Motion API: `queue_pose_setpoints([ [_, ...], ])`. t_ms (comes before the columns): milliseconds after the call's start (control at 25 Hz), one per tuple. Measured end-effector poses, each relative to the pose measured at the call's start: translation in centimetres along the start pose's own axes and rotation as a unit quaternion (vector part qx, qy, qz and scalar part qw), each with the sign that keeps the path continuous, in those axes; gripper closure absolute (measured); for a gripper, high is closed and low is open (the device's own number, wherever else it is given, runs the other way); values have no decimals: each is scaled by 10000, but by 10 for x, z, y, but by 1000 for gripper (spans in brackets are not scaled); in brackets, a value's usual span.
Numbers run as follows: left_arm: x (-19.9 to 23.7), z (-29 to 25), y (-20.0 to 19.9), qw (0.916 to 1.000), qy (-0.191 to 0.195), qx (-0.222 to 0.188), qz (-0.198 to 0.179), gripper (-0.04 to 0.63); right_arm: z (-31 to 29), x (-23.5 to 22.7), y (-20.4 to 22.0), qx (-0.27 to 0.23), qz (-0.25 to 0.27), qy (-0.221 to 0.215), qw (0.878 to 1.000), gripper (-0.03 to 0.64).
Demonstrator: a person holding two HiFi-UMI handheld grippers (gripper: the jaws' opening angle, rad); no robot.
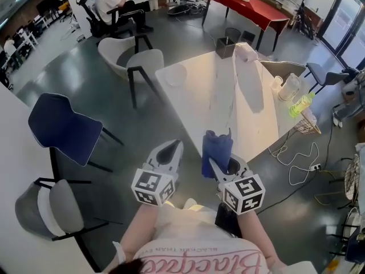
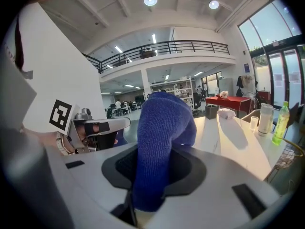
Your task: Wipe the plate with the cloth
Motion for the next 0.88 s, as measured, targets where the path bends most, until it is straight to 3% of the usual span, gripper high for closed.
queue_pose_setpoints([
  [360, 48, -33, -20, 9995, 248, 21, -171, 591, -32, -11, -26, -151, -309, 465, 9983, 505],
  [880, 168, -79, -67, 9927, 1061, 230, -534, 591, -127, 13, -94, -341, -829, 1203, 9887, 506],
])
Point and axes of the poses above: the fingertips, and each gripper's own axes: z backward along the fingers, x to its left, y out of its underside, the point moved 8 cm from there along z, backward along the fingers, and after that the axes turned 13 degrees about x, right-handed, at the moved point
